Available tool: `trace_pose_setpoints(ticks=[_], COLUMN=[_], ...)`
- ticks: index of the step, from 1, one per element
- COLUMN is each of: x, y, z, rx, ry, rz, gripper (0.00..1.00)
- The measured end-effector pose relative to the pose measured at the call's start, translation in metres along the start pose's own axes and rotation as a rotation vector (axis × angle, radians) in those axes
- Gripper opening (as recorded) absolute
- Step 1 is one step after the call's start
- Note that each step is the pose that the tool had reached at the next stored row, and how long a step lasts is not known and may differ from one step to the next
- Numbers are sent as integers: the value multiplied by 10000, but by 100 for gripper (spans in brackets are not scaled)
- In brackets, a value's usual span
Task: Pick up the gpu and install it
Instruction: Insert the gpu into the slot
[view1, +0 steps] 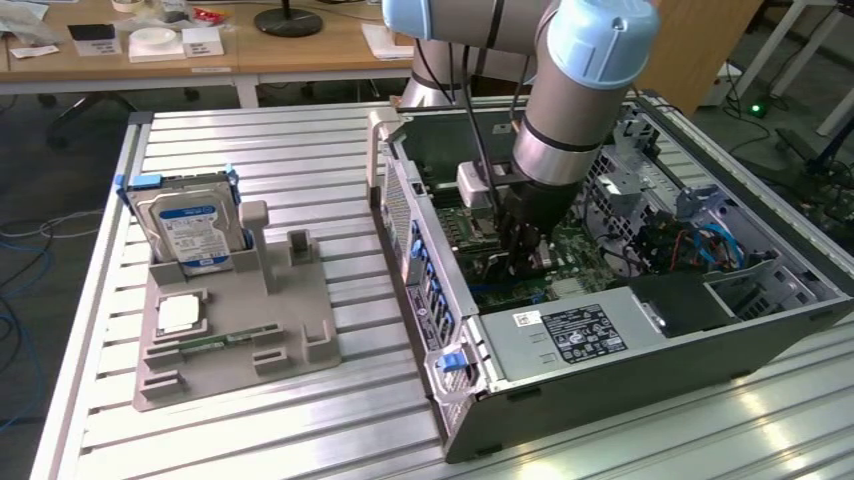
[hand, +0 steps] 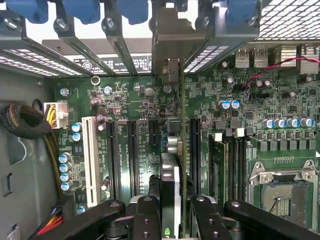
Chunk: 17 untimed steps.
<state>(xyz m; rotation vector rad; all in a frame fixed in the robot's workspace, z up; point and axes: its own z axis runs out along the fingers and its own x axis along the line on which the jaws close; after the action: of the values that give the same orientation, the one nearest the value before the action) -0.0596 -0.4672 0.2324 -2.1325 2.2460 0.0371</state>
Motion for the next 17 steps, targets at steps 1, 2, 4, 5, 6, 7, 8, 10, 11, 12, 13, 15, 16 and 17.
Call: trace_pose_setpoints(ticks=[1, 2, 4, 5, 6, 7, 8, 10, 11, 12, 13, 15, 16, 17], x=[-1, -2, -1, -1, -1, -1, -1, -1, -1, -2, -5, -8, -8, -8], y=[-1, -1, 0, -1, -1, 0, -1, -1, 0, -1, -2, -2, -1, -1], z=[-5, -10, -16, -19, -19, -19, -19, -20, -20, -20, -19, -15, -14, -13], rx=[3, 3, 2, 0, 0, 0, 0, -1, -1, -2, -2, -2, -2, -2], ry=[-8, -7, 1, 2, 1, 0, 1, 1, 2, 3, 3, 3, 4, 5], rz=[0, 0, 0, -1, -1, 0, 0, -1, 0, -1, -2, -1, -1, -1], gripper=[28, 28, 28, 28, 28, 28, 28, 28, 28, 28, 28, 28, 28, 28])
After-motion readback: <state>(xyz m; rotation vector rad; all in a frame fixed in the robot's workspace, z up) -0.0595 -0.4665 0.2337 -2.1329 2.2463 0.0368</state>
